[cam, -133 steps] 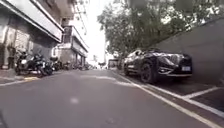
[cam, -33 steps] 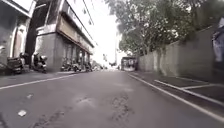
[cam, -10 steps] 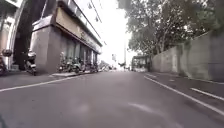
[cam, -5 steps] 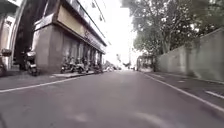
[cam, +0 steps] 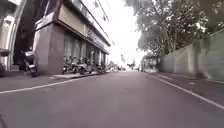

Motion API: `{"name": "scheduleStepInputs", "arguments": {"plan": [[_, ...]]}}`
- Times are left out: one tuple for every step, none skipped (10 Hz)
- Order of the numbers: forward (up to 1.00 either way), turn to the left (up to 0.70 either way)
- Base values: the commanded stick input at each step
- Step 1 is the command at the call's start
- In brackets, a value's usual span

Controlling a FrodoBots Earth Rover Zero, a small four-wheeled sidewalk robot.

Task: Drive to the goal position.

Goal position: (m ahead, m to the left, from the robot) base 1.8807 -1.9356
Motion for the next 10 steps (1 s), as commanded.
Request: {"name": "scheduleStepInputs", "arguments": {"plan": [[0.7,0.0],[0.7,0.0],[0.7,0.0],[0.7,0.0],[0.7,0.0],[0.7,0.0],[0.7,0.0],[0.7,0.0],[0.7,0.0],[0.7,0.0]]}}
